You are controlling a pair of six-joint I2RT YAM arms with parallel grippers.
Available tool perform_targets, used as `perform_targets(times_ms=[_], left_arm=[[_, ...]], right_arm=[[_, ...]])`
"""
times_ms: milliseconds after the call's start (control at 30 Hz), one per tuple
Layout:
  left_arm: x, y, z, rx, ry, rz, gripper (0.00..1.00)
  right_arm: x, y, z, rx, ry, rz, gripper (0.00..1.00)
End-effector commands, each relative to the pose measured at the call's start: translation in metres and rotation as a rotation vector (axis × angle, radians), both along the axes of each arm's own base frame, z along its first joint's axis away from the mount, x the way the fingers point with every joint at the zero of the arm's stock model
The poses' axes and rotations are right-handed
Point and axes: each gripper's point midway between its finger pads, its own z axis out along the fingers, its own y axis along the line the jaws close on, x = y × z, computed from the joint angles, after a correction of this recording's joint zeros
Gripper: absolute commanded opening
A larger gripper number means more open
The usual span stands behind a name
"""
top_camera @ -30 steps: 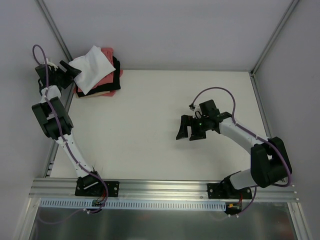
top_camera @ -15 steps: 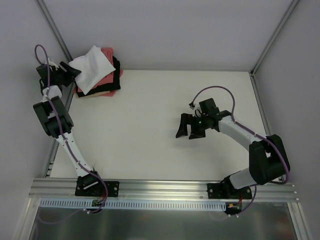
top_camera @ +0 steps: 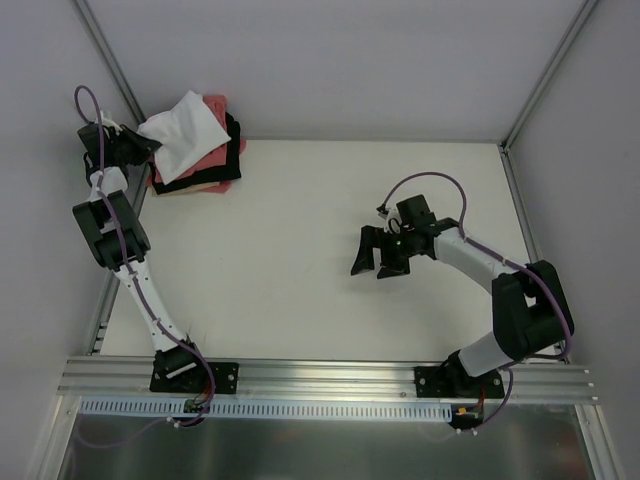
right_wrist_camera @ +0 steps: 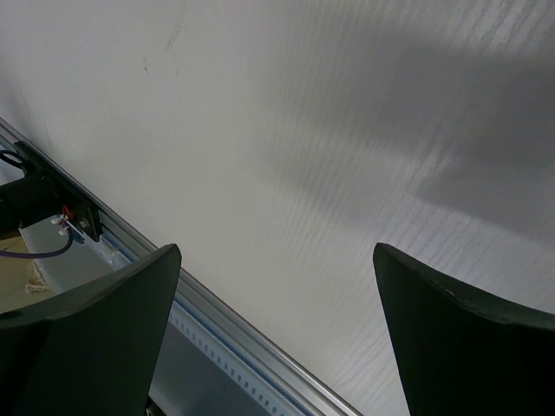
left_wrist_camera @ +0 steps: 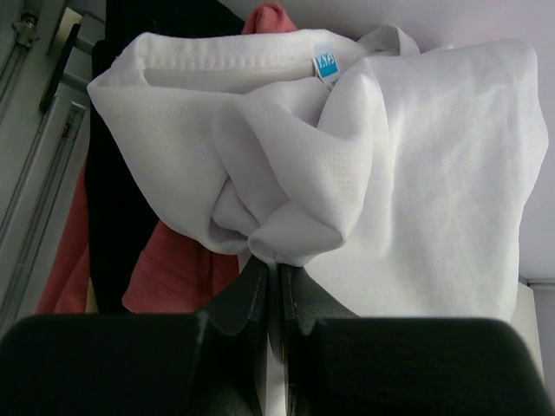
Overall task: Fold and stack the t-shirts
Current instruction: Put the neatly folded tshirt into the corner of the board with the left arm
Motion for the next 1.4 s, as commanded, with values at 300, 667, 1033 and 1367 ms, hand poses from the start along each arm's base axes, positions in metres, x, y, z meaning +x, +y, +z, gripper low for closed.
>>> perform_targets(times_ms=[300,667,1033,1367], left_arm=[[0.029,0.003,0.065,0.121,-0.159,-0.024,0.0],[0.042,0.002,0.068,0.226,-0.168,-0.021,0.0],[0.036,-0.006,0.017,0.212,-0.03,-0.019,0.99],[0.009,-0.04,0.126,0.468,-0.079,0.037,0.99]], right_arm=[[0.021,0.014,0.006,0.046,0.008,0.019,0.99],[0.023,0.011,0.0,0.031,0.03,0.034,0.99],[0.027,0.008,-0.004,0.038,0.046,0.023,0.99],[0.025,0.012,0.011,0.09,0.013,0.009,1.0]])
